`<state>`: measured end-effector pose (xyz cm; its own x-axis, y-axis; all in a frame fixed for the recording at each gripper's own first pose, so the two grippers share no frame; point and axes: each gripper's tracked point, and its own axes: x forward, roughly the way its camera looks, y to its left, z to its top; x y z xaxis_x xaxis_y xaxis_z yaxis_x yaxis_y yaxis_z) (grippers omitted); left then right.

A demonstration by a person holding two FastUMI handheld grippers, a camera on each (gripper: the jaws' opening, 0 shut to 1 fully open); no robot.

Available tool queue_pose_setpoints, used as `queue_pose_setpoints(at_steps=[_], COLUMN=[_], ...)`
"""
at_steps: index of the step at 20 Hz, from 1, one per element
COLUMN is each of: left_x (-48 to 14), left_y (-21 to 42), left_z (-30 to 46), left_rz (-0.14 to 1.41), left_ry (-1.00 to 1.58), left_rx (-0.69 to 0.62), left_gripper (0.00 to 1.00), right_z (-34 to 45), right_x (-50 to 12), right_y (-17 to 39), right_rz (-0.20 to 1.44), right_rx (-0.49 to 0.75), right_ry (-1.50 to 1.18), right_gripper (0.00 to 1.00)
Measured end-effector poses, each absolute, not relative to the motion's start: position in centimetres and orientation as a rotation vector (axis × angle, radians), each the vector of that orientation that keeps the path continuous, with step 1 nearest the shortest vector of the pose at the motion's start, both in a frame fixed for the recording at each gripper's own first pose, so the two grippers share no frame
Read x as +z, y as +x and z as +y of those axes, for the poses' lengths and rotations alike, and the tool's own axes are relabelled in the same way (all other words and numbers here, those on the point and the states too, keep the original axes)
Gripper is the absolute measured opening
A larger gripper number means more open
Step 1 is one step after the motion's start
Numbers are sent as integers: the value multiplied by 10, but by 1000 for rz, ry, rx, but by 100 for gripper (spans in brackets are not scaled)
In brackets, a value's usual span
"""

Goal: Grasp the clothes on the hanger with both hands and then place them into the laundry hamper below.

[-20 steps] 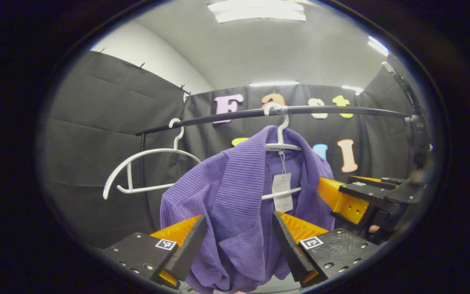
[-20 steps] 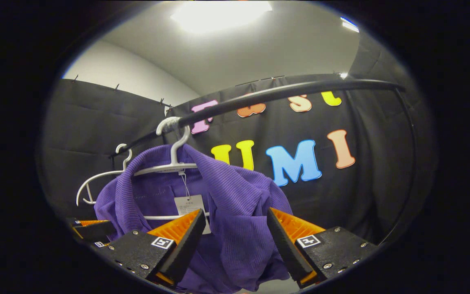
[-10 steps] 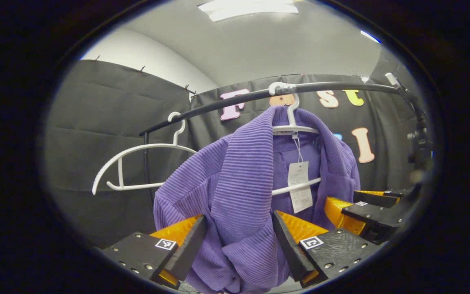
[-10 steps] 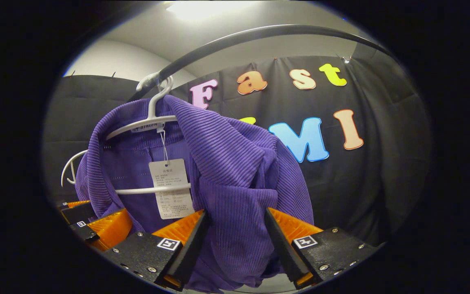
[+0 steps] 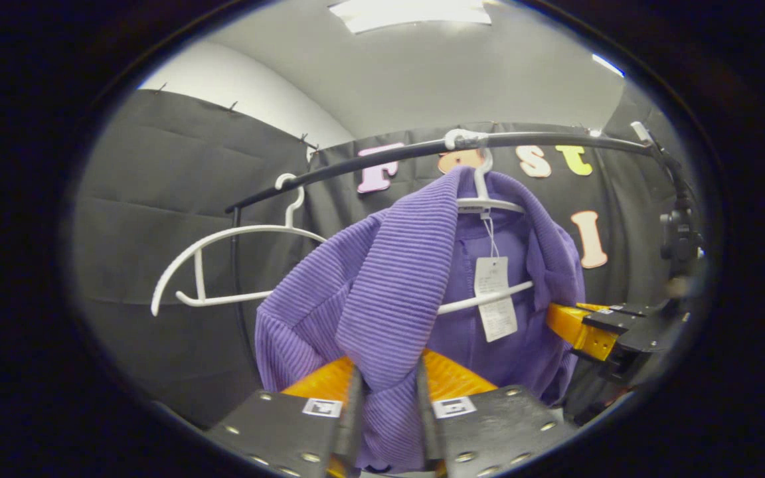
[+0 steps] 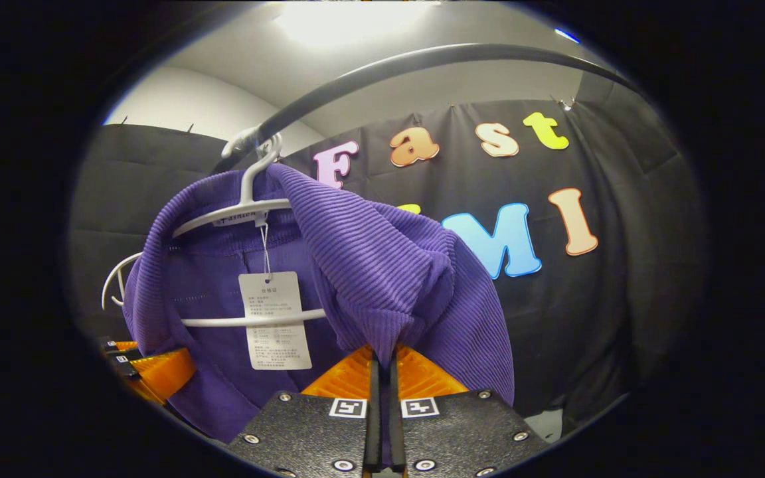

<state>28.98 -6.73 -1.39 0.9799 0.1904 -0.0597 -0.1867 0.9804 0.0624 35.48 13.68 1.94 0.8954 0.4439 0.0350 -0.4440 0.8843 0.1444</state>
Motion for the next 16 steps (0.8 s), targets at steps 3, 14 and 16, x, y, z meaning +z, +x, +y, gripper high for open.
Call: queue_pose_setpoints(at_steps=[3,14,16], left_x=[-11,72,82], left_y=[290,250,249], left_z=[-74,-40,-33], left_rz=[59,-90,-97], left_ry=[88,146,138], left_rx=[143,170,170], left_gripper=[6,6,11], right_z=[113,72,68], right_x=[46,133,140], right_y=[357,362,367], right_rz=[-131,-386,-405], right_rx=[399,287,273], right_ry=[132,34,16], right_gripper=[4,4,2])
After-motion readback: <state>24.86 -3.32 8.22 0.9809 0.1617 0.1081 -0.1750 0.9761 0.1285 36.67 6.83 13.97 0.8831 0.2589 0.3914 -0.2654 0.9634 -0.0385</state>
